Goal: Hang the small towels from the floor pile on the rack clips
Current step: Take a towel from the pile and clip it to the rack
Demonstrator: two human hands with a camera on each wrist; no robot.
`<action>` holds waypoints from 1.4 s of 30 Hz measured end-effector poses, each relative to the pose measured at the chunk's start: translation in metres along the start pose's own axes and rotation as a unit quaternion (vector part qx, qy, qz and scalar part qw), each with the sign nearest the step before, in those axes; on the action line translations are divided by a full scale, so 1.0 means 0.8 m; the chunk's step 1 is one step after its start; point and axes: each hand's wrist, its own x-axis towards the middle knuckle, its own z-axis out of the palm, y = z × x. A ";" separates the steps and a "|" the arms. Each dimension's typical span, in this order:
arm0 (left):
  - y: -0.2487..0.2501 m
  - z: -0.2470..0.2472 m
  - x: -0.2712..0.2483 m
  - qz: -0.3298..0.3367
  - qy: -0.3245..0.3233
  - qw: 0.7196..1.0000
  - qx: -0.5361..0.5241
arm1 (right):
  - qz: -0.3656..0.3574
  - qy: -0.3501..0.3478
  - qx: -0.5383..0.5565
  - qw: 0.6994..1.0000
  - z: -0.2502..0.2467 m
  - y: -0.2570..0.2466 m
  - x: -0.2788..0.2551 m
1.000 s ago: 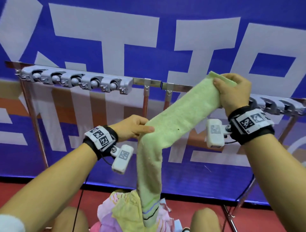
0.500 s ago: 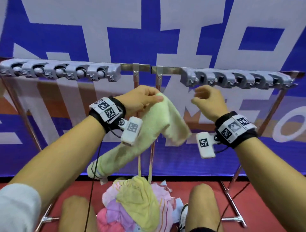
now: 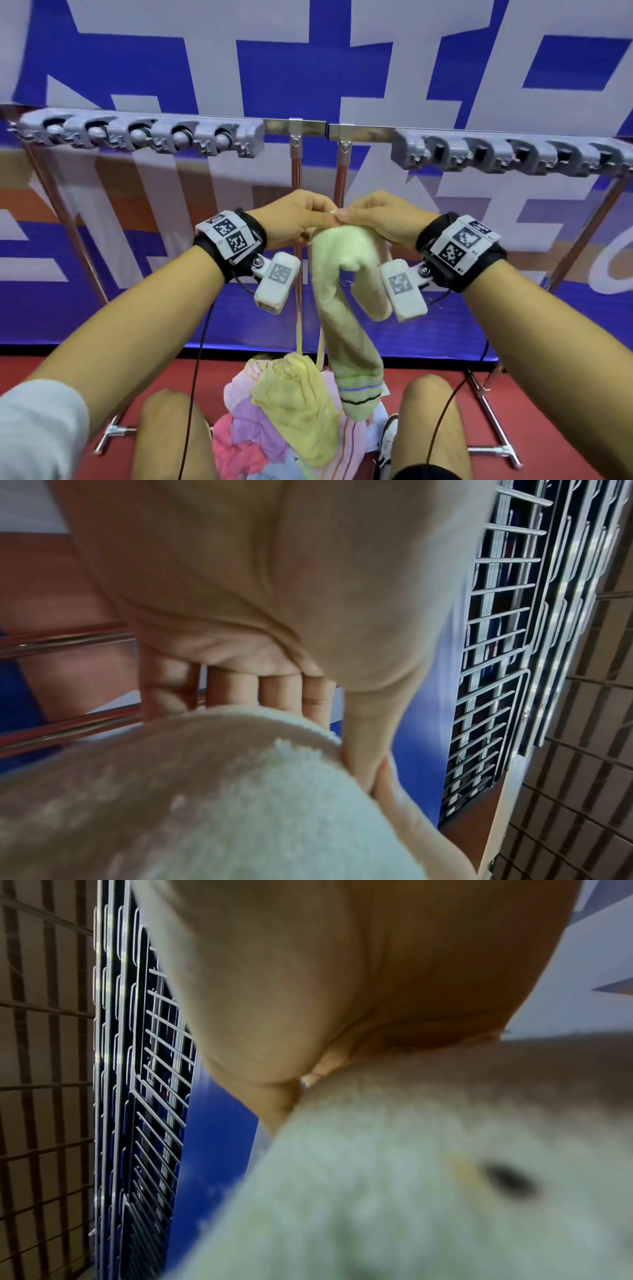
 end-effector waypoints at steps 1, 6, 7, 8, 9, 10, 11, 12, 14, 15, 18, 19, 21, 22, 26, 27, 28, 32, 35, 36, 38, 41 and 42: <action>-0.004 0.001 0.000 -0.004 -0.002 1.000 -0.009 | -0.008 -0.002 0.004 1.000 -0.002 0.000 0.000; -0.022 0.008 0.001 -0.047 -0.034 0.997 -0.056 | -0.024 0.058 0.102 0.993 -0.016 -0.002 -0.006; -0.026 0.009 0.001 -0.050 -0.038 0.996 -0.069 | -0.027 0.085 0.129 0.988 -0.021 0.000 -0.008; -0.028 0.008 0.001 -0.051 -0.037 0.994 -0.084 | -0.029 0.109 0.149 0.982 -0.027 0.001 -0.011; -0.029 0.006 0.003 -0.052 -0.029 0.993 -0.101 | -0.030 0.133 0.164 0.977 -0.032 0.004 -0.013; -0.027 0.002 0.003 -0.051 -0.015 0.992 -0.112 | -0.029 0.159 0.175 0.971 -0.038 0.009 -0.015; -0.022 -0.002 0.003 -0.046 0.004 0.992 -0.119 | -0.026 0.182 0.184 0.966 -0.044 0.015 -0.016; -0.017 -0.005 0.003 -0.035 0.021 0.992 -0.122 | -0.017 0.200 0.190 0.961 -0.048 0.021 -0.018; -0.006 -0.009 0.004 -0.007 0.031 0.991 -0.127 | 0.004 0.211 0.172 0.962 -0.051 0.031 -0.020; 0.000 -0.007 0.005 0.003 0.024 0.990 -0.136 | 0.006 0.201 0.152 0.968 -0.048 0.034 -0.020; 0.013 0.011 0.012 0.011 -0.001 0.993 -0.120 | -0.008 0.116 0.132 0.984 -0.028 0.025 -0.016; 0.016 0.018 0.017 0.010 -0.001 0.995 -0.104 | -0.001 0.089 0.143 0.986 -0.022 0.021 -0.013; 0.015 0.025 0.024 0.002 -0.003 0.996 -0.089 | 0.012 0.058 0.178 0.982 -0.012 0.011 -0.008; 0.015 0.025 0.025 -0.004 -0.004 0.996 -0.089 | 0.016 0.055 0.189 0.980 -0.010 0.008 -0.006; 0.016 0.022 0.028 -0.007 0.004 0.995 -0.098 | 0.034 0.036 0.162 0.986 -0.016 0.009 -0.007; 0.016 0.021 0.029 -0.007 0.005 0.995 -0.102 | 0.039 0.027 0.159 0.986 -0.018 0.009 -0.008; 0.017 0.021 0.030 -0.006 0.006 0.995 -0.104 | 0.042 0.024 0.165 0.985 -0.022 0.010 -0.009; 0.019 0.019 0.038 -0.003 0.003 0.996 -0.092 | 0.028 0.036 0.207 0.977 -0.039 0.015 -0.013; 0.025 0.024 0.045 0.001 -0.002 0.996 -0.094 | 0.033 0.025 0.214 0.976 -0.052 0.015 -0.018; 0.026 0.028 0.048 0.001 0.001 0.995 -0.104 | 0.031 0.031 0.219 0.975 -0.055 0.015 -0.020; 0.027 0.038 0.061 0.005 0.026 0.990 -0.135 | 0.011 0.063 0.230 0.971 -0.066 0.017 -0.022; 0.028 0.051 0.085 0.030 0.084 0.987 -0.136 | -0.009 0.127 0.205 0.970 -0.083 0.024 -0.026; 0.031 0.055 0.093 0.038 0.097 0.988 -0.118 | -0.012 0.150 0.195 0.969 -0.089 0.027 -0.026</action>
